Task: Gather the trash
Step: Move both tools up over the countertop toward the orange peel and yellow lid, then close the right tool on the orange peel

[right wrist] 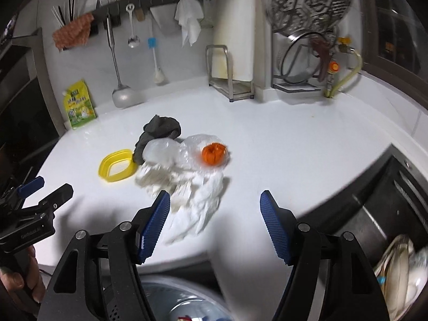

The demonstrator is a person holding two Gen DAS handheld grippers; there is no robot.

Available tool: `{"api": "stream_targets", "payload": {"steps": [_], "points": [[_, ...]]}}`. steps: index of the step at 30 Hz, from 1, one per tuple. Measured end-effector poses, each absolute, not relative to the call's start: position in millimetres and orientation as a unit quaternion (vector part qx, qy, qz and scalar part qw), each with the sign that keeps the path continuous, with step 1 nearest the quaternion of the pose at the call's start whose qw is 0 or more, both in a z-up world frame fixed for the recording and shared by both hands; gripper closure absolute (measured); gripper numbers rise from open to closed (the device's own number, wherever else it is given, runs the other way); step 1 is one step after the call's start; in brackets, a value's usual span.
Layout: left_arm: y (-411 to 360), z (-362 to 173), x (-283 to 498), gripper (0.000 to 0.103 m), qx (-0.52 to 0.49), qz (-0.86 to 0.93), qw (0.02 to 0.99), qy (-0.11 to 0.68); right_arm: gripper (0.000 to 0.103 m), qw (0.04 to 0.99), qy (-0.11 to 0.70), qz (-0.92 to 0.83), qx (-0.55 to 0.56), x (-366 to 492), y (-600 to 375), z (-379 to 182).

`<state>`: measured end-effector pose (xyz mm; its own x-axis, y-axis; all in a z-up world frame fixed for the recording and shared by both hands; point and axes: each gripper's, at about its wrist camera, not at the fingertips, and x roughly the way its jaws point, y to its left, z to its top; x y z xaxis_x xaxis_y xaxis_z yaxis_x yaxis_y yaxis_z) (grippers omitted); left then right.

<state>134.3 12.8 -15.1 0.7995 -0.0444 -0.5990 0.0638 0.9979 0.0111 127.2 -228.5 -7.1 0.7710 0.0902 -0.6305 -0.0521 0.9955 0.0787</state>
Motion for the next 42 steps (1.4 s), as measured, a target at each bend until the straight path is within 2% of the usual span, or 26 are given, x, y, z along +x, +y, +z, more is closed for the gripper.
{"api": "stream_targets", "payload": {"steps": [11, 23, 28, 31, 33, 36, 42], "points": [[9.6, -25.9, 183.0, 0.006, -0.001, -0.018, 0.941, 0.337, 0.036, 0.923, 0.381, 0.057, -0.003, 208.5, -223.4, -26.8], [3.7, -40.3, 211.0, 0.007, -0.015, -0.018, 0.930, 0.366, 0.037, 0.914, 0.401, 0.061, 0.010, 242.2, -233.7, -44.8], [-0.2, -42.4, 215.9, 0.006, -0.011, -0.019, 0.928, 0.371, 0.048, 0.908, 0.414, 0.064, 0.013, 251.2, -233.4, -50.8], [-1.0, -43.5, 218.1, 0.006, -0.009, -0.016, 0.927, 0.375, 0.050, 0.906, 0.418, 0.070, 0.015, 252.9, -231.6, -52.4], [-0.4, -43.7, 218.6, 0.006, -0.011, -0.016, 0.926, 0.377, 0.059, 0.906, 0.418, 0.073, 0.009, 253.3, -228.7, -52.6], [0.7, -44.3, 219.6, 0.006, -0.014, -0.017, 0.925, 0.380, 0.080, 0.906, 0.416, 0.075, 0.000, 251.9, -225.0, -52.6], [1.0, -44.5, 220.6, 0.006, -0.019, -0.017, 0.923, 0.384, 0.085, 0.913, 0.400, 0.078, 0.007, 246.8, -229.1, -47.1]]}}
